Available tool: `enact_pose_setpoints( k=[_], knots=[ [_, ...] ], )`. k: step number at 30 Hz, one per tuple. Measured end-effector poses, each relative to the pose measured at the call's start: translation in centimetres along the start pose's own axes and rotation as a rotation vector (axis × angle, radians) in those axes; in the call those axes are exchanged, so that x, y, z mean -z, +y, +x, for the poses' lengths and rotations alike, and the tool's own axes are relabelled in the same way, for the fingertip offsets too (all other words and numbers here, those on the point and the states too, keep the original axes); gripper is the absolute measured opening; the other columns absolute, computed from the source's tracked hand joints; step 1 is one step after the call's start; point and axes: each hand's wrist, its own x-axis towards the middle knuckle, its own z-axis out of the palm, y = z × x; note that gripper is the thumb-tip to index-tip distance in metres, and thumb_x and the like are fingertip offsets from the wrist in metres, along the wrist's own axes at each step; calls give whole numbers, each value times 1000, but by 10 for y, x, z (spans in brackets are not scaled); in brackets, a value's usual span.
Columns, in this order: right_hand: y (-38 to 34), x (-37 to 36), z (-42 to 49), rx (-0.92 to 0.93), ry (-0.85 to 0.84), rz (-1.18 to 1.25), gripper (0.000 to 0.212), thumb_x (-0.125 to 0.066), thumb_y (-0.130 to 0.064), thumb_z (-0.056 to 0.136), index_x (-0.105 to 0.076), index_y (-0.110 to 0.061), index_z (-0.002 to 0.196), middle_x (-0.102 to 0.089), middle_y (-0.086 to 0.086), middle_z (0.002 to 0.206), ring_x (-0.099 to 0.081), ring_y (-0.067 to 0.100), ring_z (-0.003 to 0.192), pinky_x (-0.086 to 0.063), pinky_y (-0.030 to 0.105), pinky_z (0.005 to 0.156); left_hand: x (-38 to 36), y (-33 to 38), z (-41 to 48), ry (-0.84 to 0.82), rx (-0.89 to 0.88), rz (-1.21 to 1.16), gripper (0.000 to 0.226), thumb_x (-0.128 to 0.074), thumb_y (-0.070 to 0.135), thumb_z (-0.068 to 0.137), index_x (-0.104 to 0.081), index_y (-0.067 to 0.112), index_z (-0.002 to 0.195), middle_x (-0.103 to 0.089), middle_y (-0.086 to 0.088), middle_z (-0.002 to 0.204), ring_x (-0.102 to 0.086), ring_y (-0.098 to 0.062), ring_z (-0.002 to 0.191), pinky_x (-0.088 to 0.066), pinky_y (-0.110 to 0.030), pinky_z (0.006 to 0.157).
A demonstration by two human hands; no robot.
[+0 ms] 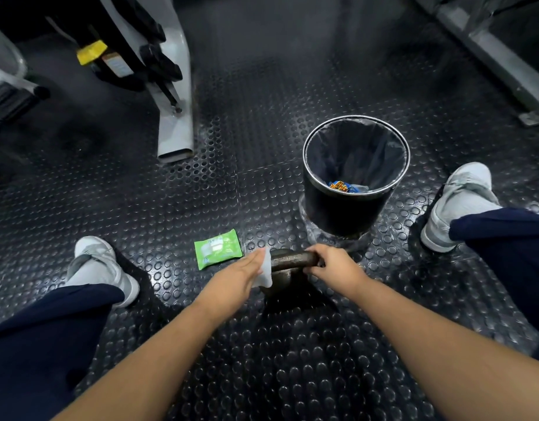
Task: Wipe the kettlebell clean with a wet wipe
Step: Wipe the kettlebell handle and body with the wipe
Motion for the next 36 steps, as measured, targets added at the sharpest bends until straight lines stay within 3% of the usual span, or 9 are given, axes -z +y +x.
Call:
enact_pose_setpoints(
  k=[6,10,13,15,18,22,26,36],
  knots=[
    [-1,-2,1,-8,27,-44,36,-80,-22,81,-67,-28,114,-70,-8,91,-63,11,84,-45,19,73,-10,44,27,50,-56,56,59,-36,14,110,-14,21,165,-16,3,170,-15,-11,156,4,-17,119],
    [-1,0,0,25,16,-67,39,-78,-14,81,-68,-20,118,-67,-13,91,-59,-1,78,-38,5,67,-19,75,54,-5,-106,128,63,-37,7,106,-13,12,164,-17,-7,171,-16,-19,157,-2,-26,124],
    [-1,0,0,57,14,-60,45,-75,-12,80,-67,-23,123,-73,-12,102,-64,-2,87,-46,8,78,-25,84,63,-37,-124,167,63,-36,6,105,-14,8,164,-18,-13,170,-17,-23,157,-8,-32,128],
    [-1,0,0,28,6,-67,40,-75,-14,80,-68,-22,119,-72,-11,93,-63,0,81,-50,17,75,-23,79,60,-31,-134,147,62,-36,7,106,-14,10,164,-18,-11,170,-18,-21,157,-6,-28,126],
    [-1,1,1,-8,12,-48,32,-80,-18,81,-68,-20,111,-63,-14,80,-56,-2,72,-37,9,61,-12,57,46,-5,-104,63,55,-34,22,112,-19,19,164,-22,-1,169,-23,-15,155,-6,-19,121],
    [-1,0,0,-9,17,-39,32,-79,-21,83,-67,-24,113,-63,-10,81,-55,3,73,-36,7,60,-1,19,18,-10,-13,-53,51,-30,39,112,-25,32,162,-27,12,166,-28,-6,151,-8,-15,118],
    [-1,0,-1,-21,6,-22,28,-78,-23,84,-67,-27,110,-69,-2,86,-61,10,78,-38,11,60,2,8,2,9,57,-132,49,-34,37,112,-30,31,161,-29,16,163,-27,5,145,-9,-10,116],
    [-5,-1,-4,-11,25,-10,31,-78,-16,82,-68,-27,110,-65,-10,77,-58,6,66,-38,15,56,-10,62,43,-6,-69,62,52,-30,26,113,-24,14,163,-25,-4,169,-21,-15,156,-5,-23,124]
  ],
)
